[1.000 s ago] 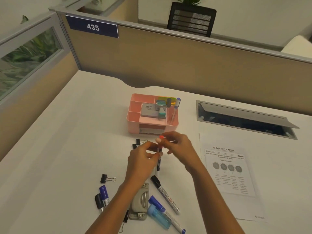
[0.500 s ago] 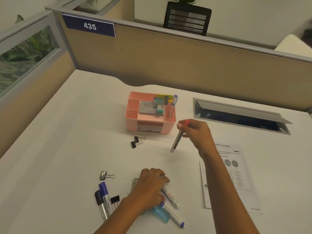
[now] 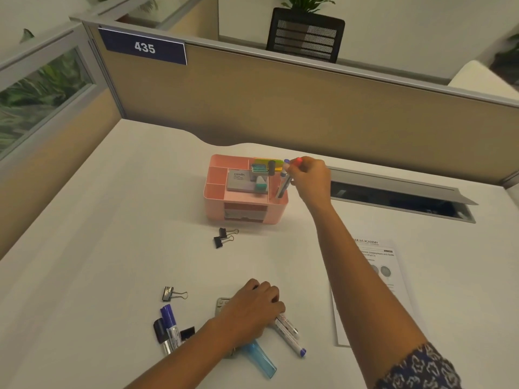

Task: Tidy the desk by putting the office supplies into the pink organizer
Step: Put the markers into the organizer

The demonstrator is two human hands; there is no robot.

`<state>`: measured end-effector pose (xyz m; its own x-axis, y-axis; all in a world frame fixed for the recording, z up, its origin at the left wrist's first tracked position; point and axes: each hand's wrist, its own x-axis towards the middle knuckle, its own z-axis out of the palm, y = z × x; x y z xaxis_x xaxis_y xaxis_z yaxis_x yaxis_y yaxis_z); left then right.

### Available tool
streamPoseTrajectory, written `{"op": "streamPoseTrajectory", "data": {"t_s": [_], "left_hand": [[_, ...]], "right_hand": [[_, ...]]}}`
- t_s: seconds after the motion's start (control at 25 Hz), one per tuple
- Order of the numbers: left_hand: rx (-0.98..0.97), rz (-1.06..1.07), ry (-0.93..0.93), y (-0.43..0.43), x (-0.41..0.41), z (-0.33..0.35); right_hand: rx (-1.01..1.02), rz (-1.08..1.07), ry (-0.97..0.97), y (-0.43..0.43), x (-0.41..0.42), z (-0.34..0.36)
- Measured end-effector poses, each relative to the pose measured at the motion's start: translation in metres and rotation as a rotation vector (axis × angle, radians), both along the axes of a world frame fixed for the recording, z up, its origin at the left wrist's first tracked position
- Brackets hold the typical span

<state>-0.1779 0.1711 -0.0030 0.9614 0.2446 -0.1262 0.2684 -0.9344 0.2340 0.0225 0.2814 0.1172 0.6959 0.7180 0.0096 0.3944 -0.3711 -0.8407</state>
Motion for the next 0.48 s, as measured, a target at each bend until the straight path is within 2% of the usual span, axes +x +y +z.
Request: {"op": "streamPoseTrajectory", "data": {"t_s": [0.12,0.24,0.48], "left_hand": [[0.011,0.0,-0.03,0.003,0.0,-0.006],[-0.002,-0.031,-0.09,0.008,-0.006,-0.014],[0.01,-0.035,-0.093,0.023,-0.005,-0.018]], "right_hand": [[-0.145,0.019,-0.067,0.013,-0.004,-0.007],[-0.201,0.029,-0.125,0.016,-0.004,-0.008],[0.009,-0.081,-0.038,-0.017,-0.001,-0.004]]}}
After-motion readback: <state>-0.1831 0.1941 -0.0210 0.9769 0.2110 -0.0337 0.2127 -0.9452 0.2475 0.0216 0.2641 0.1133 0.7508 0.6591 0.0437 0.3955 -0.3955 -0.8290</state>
